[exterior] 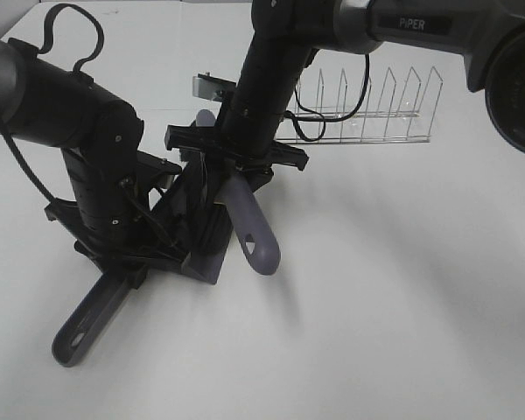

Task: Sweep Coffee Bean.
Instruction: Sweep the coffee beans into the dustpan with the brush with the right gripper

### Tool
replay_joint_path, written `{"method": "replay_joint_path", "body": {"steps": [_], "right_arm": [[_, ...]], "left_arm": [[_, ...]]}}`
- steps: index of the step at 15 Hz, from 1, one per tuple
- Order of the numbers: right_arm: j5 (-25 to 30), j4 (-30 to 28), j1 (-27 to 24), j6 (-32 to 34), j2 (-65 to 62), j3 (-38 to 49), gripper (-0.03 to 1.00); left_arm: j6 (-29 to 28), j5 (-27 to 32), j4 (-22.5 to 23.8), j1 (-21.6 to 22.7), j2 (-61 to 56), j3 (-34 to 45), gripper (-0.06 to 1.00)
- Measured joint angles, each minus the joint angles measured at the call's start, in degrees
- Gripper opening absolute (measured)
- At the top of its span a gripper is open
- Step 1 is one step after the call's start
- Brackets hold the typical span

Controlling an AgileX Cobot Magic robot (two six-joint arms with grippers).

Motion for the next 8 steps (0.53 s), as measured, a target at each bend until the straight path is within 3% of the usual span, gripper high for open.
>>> {"method": "replay_joint_path", "body": {"steps": [5, 8], "right_arm": [[0.23, -1.43, 0.0, -2.64, -5.96, 0.0, 0.27], [0.52, -10.2, 0.0, -2.98, -8.65, 0.23, 0.27]], "left_arm": [[0.06, -0.11, -0.11, 0.0, 0.0, 0.0, 0.32], [0.23, -0.17, -0.46, 0.0, 0.0, 0.0, 0.32]]}}
